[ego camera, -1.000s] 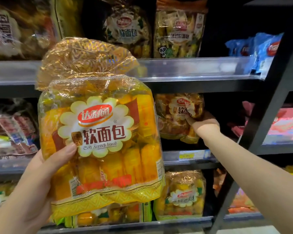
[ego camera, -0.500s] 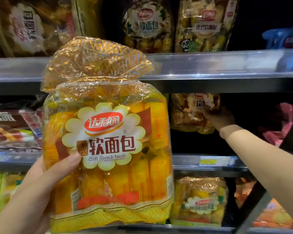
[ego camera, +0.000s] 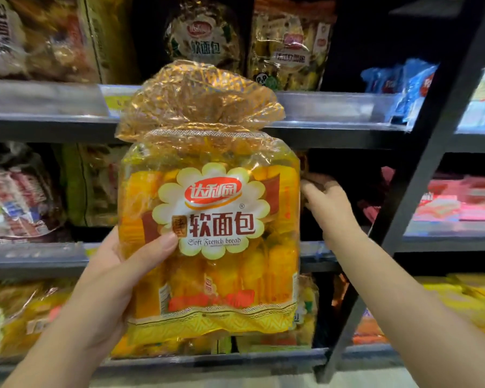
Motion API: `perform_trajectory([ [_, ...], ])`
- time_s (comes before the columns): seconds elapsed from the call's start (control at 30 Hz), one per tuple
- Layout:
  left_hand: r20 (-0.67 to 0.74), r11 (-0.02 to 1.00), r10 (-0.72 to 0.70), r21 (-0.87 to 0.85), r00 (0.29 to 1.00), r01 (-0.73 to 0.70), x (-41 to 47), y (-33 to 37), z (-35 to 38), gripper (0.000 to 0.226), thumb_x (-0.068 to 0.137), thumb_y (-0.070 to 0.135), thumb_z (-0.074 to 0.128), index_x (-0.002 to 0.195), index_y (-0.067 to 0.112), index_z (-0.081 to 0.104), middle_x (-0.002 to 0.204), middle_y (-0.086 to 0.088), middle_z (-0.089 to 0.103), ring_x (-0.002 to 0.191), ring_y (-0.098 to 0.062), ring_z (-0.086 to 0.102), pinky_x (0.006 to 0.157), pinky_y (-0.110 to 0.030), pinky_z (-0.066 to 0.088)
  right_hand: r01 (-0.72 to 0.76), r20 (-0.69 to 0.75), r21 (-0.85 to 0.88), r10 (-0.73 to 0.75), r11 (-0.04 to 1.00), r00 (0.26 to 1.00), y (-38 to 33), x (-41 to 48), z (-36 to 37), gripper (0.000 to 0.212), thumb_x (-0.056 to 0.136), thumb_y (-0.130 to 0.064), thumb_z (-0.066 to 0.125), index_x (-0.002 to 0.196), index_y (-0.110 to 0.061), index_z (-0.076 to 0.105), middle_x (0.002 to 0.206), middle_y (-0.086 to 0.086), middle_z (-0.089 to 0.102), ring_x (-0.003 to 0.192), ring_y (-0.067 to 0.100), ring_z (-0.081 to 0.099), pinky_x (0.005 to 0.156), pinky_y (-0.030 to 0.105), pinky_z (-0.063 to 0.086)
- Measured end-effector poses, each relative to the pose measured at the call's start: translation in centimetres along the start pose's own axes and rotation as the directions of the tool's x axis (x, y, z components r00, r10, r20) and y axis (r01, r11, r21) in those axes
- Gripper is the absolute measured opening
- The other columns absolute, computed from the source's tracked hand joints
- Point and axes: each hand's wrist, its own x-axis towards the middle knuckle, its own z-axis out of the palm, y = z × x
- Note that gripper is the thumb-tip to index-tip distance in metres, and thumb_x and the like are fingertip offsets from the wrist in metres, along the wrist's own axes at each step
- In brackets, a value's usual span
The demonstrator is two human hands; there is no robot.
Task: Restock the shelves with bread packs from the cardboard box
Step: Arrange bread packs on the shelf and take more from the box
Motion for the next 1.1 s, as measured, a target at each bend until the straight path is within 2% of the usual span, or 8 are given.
perform_trajectory([
  [0.27,-0.031,0.997,-0.049,-0.063,0.998,0.046,0.5,-0.1,3.5,0.078,0.052,0.050,0.093,0.123,0.041,0.063,0.113,0.003,0.078,0.097,-0.022,0.077,0.067,-0.041,0.064,-0.054,0.476,0.101,-0.001,0.993,0.880,-4.6,-6.3,-1.9,0.062,0.087,-0.075,0.037,0.121,-0.033,0.068,0.121,-0.008,0.074,0.124,0.023,0.065,0.102,0.044,0.055],
  [0.33,-0.034,0.997,-0.013,-0.082,0.999,0.011,0.4,0.0,4.4,0.064,0.069,0.044,0.090,0.125,0.043,0.059,0.112,0.007,0.077,0.097,-0.018,0.077,0.066,-0.038,0.064,0.060,0.514,0.032,-0.068,0.998,0.855,-5.0,-6.7,-2.8,0.036,0.095,-0.057,0.057,0.121,-0.035,0.069,0.119,-0.010,0.074,0.121,0.023,0.067,0.089,0.038,0.061],
  [0.43,-0.071,0.997,0.069,-0.021,0.995,-0.070,0.4,-0.3,4.9,0.060,0.068,0.042,0.080,0.122,0.052,0.056,0.112,0.016,0.075,0.099,-0.009,0.075,0.071,-0.036,0.063,0.262,0.543,-0.153,-0.141,0.953,0.828,-6.0,-8.4,-4.7,0.063,0.080,-0.049,0.081,0.136,-0.037,0.054,0.129,-0.014,0.069,0.118,0.010,0.068,0.097,0.042,0.058],
  [0.53,-0.140,0.972,0.161,0.192,0.977,-0.133,0.4,0.2,6.1,0.044,0.064,0.054,0.081,0.099,0.067,0.057,0.102,0.032,0.071,0.090,0.012,0.068,0.072,-0.024,0.055,0.374,0.448,-0.102,-0.294,0.922,0.845,-7.0,-9.2,-5.3,0.057,0.079,-0.037,0.083,0.130,-0.036,0.059,0.122,-0.016,0.072,0.113,0.005,0.069,0.099,0.039,0.057],
  [0.7,-0.148,0.861,0.351,0.438,0.925,-0.257,3.5,-0.3,9.2,0.031,0.082,0.026,0.084,0.102,0.037,0.063,0.089,0.023,0.073,0.084,0.018,0.064,0.070,0.001,0.045,0.429,0.164,-0.052,-0.416,0.902,0.894,-5.0,-10.0,-5.8,0.063,0.085,-0.026,0.083,0.138,-0.035,0.051,0.123,-0.023,0.066,0.119,-0.001,0.062,0.100,0.031,0.054],
  [0.8,-0.130,0.838,0.343,0.491,0.930,-0.241,5.5,-2.4,10.3,0.041,0.090,0.033,0.075,0.124,0.035,0.052,0.115,0.017,0.067,0.108,-0.003,0.063,0.095,-0.023,0.048,0.414,0.025,-0.085,-0.413,0.906,0.910,-2.6,-9.7,-5.7,0.062,0.085,-0.030,0.084,0.134,-0.036,0.046,0.120,-0.028,0.064,0.115,-0.003,0.063,0.098,0.034,0.055],
  [1.0,-0.219,0.880,0.253,0.456,0.942,-0.131,6.8,-5.7,12.1,0.035,0.106,0.018,0.051,0.130,0.034,0.030,0.127,0.013,0.058,0.113,0.001,0.061,0.103,-0.029,0.053,0.275,-0.173,-0.252,-0.322,0.928,0.931,1.1,-7.2,-3.5,0.054,0.091,-0.029,0.077,0.138,-0.030,0.050,0.126,-0.006,0.051,0.104,-0.010,0.046,0.101,0.027,0.045],
  [1.1,-0.226,0.855,0.192,0.517,0.955,-0.050,8.1,-6.7,12.9,0.030,0.107,0.025,0.046,0.128,0.037,0.029,0.132,0.006,0.057,0.117,-0.009,0.059,0.101,-0.033,0.050,0.134,-0.202,-0.229,-0.181,0.964,0.963,1.6,-6.0,-2.4,0.055,0.098,-0.031,0.067,0.147,-0.021,0.042,0.135,0.001,0.052,0.116,0.011,0.055,0.093,0.025,0.043],
])
